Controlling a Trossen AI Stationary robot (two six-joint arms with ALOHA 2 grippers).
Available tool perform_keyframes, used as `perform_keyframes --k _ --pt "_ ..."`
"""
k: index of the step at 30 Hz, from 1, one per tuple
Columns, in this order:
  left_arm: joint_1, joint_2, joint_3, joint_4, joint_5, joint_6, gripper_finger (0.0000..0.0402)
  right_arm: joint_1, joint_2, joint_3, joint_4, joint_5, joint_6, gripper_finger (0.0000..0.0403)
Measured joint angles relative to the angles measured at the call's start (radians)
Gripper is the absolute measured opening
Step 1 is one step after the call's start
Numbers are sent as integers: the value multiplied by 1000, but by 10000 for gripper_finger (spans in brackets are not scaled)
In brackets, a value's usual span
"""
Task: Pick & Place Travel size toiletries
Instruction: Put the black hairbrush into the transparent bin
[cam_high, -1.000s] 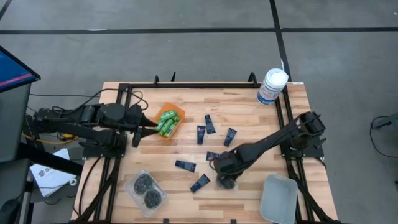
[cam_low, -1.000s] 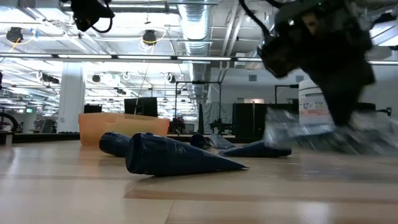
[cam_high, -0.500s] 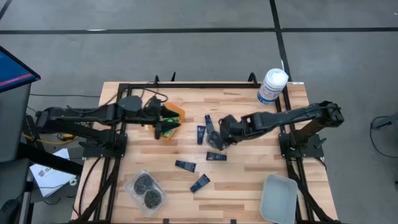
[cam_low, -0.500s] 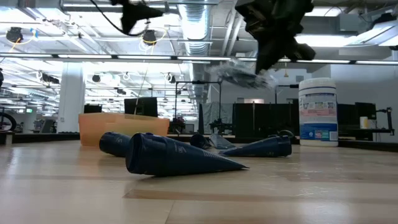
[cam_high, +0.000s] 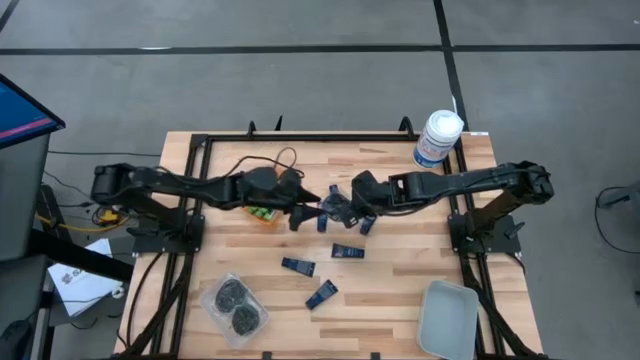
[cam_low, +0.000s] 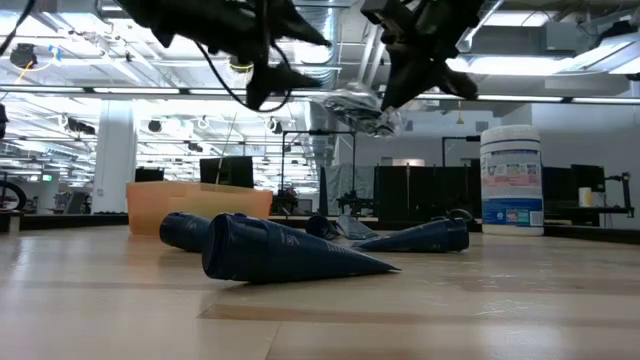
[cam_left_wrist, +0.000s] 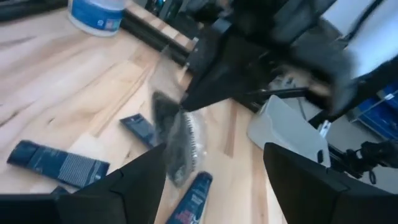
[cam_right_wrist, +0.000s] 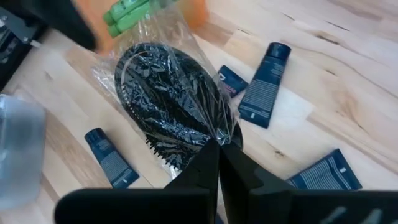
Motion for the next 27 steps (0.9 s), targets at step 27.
perform_keyframes --k 27 --pt "74 -42 2 -16 -24 -21 266 18 -2 2 27 -4 -54 0"
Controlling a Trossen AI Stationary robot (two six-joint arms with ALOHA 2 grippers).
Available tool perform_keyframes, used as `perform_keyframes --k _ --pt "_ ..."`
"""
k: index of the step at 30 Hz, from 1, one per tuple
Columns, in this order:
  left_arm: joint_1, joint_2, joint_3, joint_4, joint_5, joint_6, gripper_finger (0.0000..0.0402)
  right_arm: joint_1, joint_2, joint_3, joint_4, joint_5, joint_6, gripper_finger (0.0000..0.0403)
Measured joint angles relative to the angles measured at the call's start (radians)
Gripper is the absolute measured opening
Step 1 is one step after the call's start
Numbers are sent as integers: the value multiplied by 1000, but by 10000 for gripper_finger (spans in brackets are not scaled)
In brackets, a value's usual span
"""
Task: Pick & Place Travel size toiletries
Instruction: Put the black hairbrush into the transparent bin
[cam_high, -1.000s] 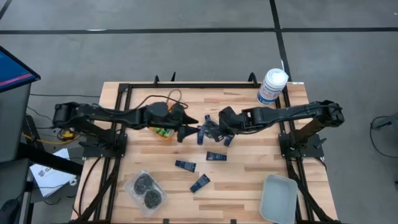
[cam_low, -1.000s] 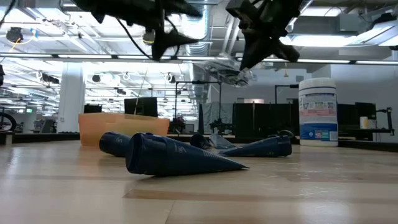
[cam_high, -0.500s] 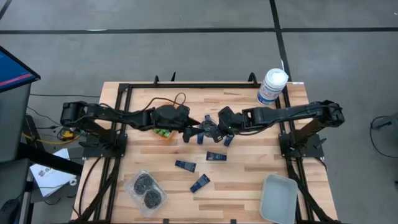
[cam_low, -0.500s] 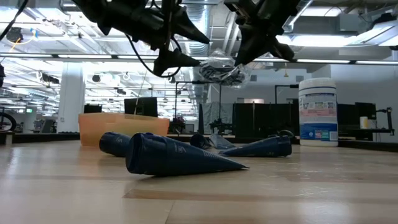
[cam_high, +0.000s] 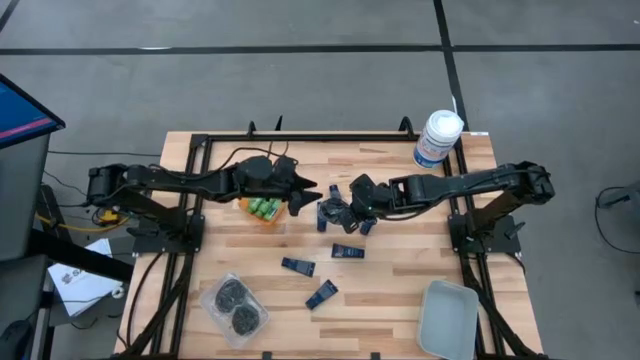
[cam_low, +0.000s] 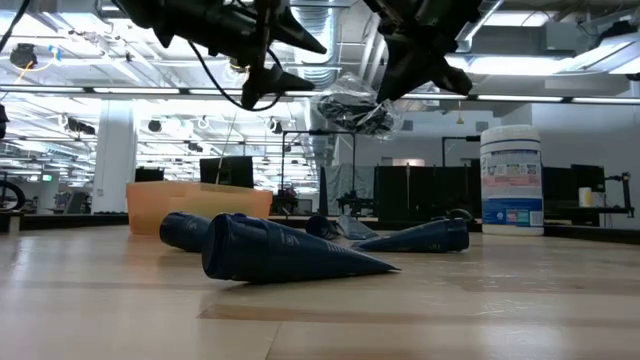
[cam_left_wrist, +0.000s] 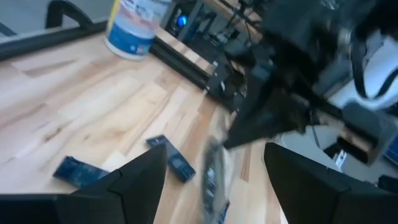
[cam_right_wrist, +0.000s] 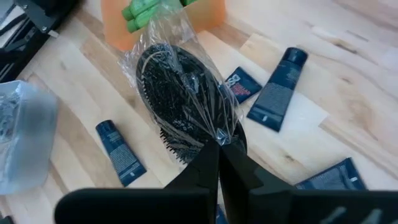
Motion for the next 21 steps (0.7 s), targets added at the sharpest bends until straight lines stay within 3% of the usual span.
perform_keyframes --k 14,21 --pt "0 81 -1 16 20 -7 261 -20 0 110 -6 0 -129 0" --pt "0 81 -1 37 36 -7 211 -51 0 120 -6 -7 -168 0"
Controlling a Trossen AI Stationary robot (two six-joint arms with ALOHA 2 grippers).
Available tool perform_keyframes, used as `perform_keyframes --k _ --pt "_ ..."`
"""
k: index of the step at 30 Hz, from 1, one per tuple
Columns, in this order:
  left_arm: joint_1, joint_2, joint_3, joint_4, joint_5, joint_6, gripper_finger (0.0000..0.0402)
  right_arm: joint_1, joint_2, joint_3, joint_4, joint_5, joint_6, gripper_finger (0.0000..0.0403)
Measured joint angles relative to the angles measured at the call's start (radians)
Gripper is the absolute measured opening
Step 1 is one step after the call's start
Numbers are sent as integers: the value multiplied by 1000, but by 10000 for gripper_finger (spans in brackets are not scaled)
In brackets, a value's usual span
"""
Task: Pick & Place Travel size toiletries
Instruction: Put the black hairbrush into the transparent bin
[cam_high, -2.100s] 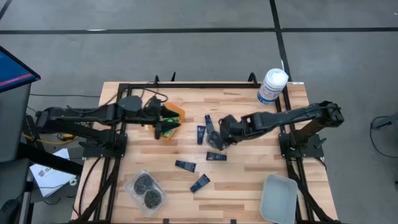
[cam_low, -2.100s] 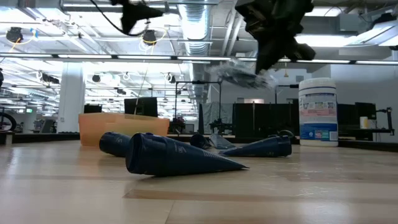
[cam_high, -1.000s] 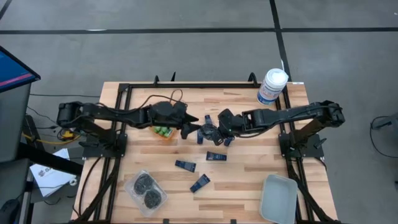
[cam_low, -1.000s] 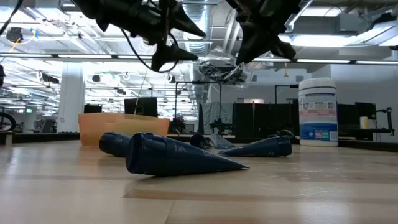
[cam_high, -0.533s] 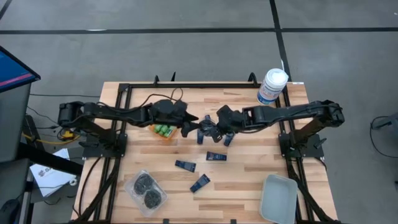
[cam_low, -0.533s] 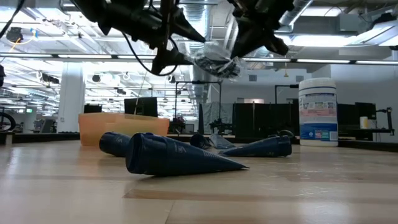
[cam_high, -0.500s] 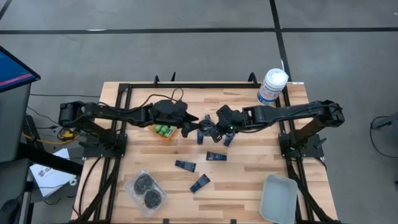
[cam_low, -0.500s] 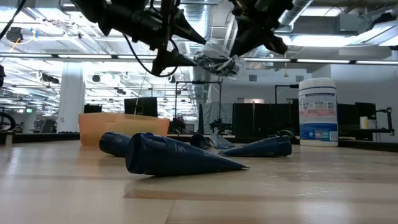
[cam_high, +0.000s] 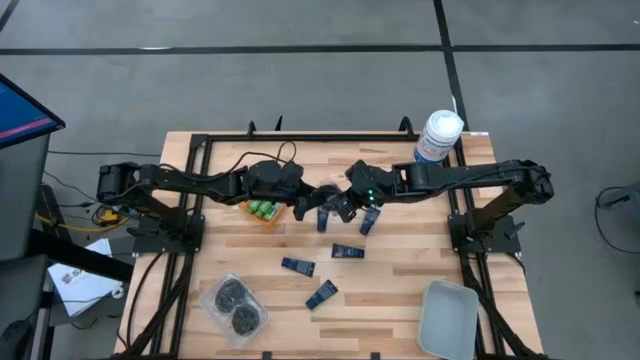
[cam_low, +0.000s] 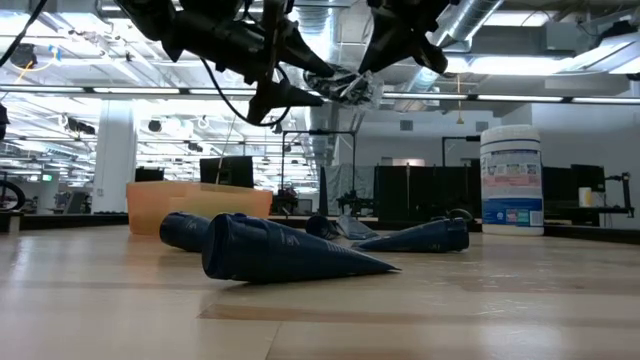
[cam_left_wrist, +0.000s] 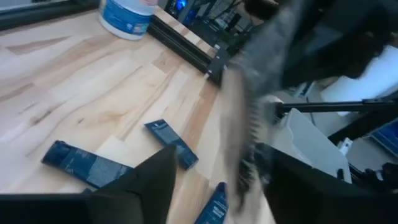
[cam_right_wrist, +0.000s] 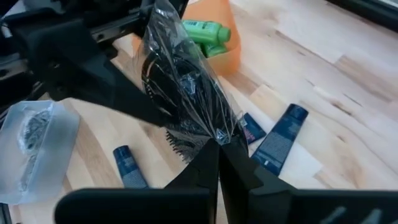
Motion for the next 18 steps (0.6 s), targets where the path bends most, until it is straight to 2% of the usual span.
perform_keyframes --k 4,12,18 --pt "0 0 0 4 45 -16 152 -13 0 0 2 -17 -14 0" --pt "0 0 0 14 54 -18 26 -14 0 0 3 -19 -40 0" --pt "0 0 0 17 56 -19 29 -14 0 0 5 -19 -109 5"
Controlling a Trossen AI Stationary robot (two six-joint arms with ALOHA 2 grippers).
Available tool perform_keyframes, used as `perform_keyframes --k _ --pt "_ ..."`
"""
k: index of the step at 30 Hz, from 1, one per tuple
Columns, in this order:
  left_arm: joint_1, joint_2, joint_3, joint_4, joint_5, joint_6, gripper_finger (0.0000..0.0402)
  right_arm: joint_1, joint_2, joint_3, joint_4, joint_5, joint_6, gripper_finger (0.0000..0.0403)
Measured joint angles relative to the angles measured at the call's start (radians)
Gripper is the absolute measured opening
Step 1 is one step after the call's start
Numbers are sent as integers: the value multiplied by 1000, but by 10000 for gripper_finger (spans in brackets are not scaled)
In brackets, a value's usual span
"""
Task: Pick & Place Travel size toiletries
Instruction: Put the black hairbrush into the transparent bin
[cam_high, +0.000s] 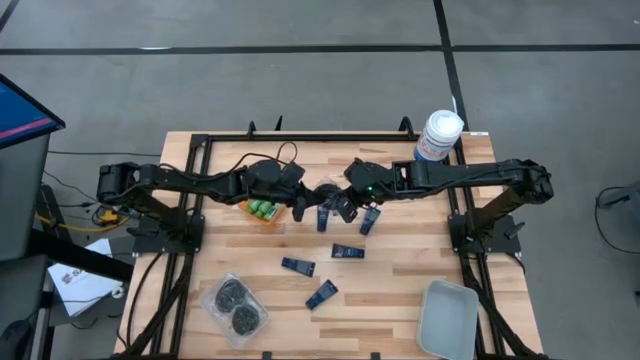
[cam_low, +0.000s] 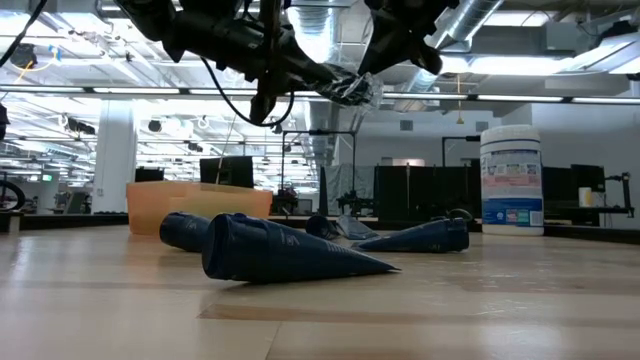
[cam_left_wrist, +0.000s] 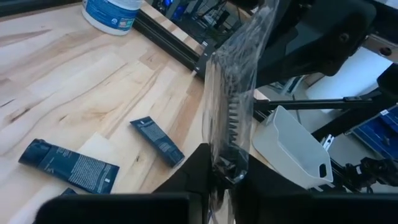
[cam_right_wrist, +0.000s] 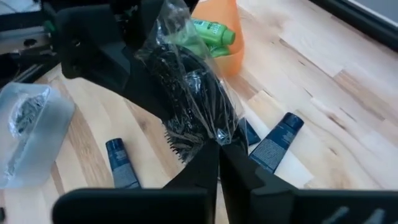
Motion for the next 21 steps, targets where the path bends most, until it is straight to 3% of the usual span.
perform_keyframes --k 7,10,15,21 --pt "0 -44 0 -37 89 -4 21 3 -27 0 1 -33 -36 91" --pt "-1 -95 0 -135 126 -4 21 8 -69 -1 -12 -51 -50 136" --pt "-2 -218 0 -406 225 -4 23 28 -171 0 -8 -66 -62 189" --pt "-48 -405 0 -765 449 8 24 40 -262 0 -9 -67 -88 204"
